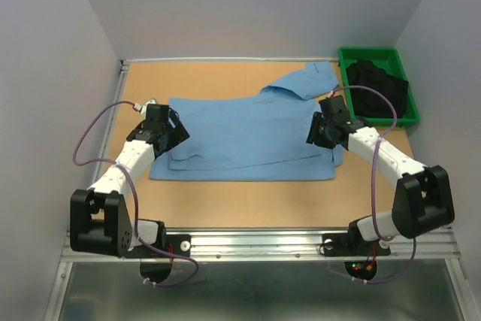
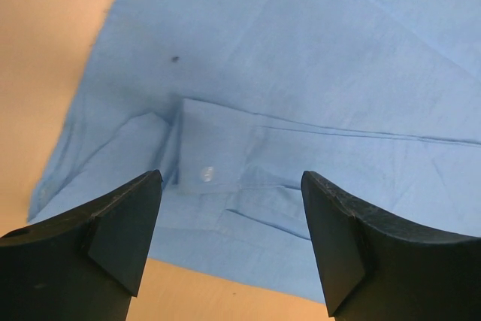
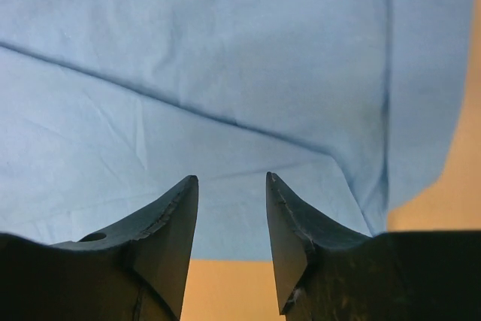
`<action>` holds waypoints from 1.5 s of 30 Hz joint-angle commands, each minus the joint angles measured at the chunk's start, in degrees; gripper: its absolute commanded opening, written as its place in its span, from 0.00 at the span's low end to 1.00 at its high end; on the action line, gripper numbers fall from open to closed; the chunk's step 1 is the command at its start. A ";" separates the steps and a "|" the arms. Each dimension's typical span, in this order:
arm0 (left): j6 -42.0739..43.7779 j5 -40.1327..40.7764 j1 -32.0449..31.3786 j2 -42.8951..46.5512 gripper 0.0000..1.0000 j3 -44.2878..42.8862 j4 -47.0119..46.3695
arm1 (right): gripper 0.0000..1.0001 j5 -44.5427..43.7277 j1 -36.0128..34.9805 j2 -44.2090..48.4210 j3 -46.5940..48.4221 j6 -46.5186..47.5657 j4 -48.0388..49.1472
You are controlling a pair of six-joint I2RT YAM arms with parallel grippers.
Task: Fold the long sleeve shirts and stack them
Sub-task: Fold the shirt
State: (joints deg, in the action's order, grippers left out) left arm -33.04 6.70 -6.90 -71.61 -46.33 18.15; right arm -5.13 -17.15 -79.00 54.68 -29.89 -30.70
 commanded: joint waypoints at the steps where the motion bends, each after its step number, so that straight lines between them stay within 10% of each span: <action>1: -1.15 0.07 -4.00 -4.40 0.85 -3.77 -1.97 | 0.46 0.73 -3.50 -5.36 3.42 3.78 3.36; 13: -6.16 -2.66 -4.97 -11.18 0.83 3.78 -5.06 | 0.42 -1.29 -5.00 -11.79 -4.65 3.17 5.65; 24: -8.71 -4.24 -1.89 1.89 0.83 13.20 2.14 | 0.43 1.78 -5.09 -3.18 -15.65 -2.19 -3.75; 33: -1.25 1.12 2.59 3.77 0.89 -2.95 6.55 | 0.55 -5.68 -4.56 -0.71 2.70 3.78 -10.26; 45: 4.38 4.72 2.85 -20.22 0.90 -20.65 -1.01 | 0.53 -6.83 7.47 -17.76 22.49 7.65 1.33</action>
State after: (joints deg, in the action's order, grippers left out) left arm -31.22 8.93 -4.10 -87.99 -63.79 18.46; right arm -11.77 -12.97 -93.62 74.02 -22.92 -35.29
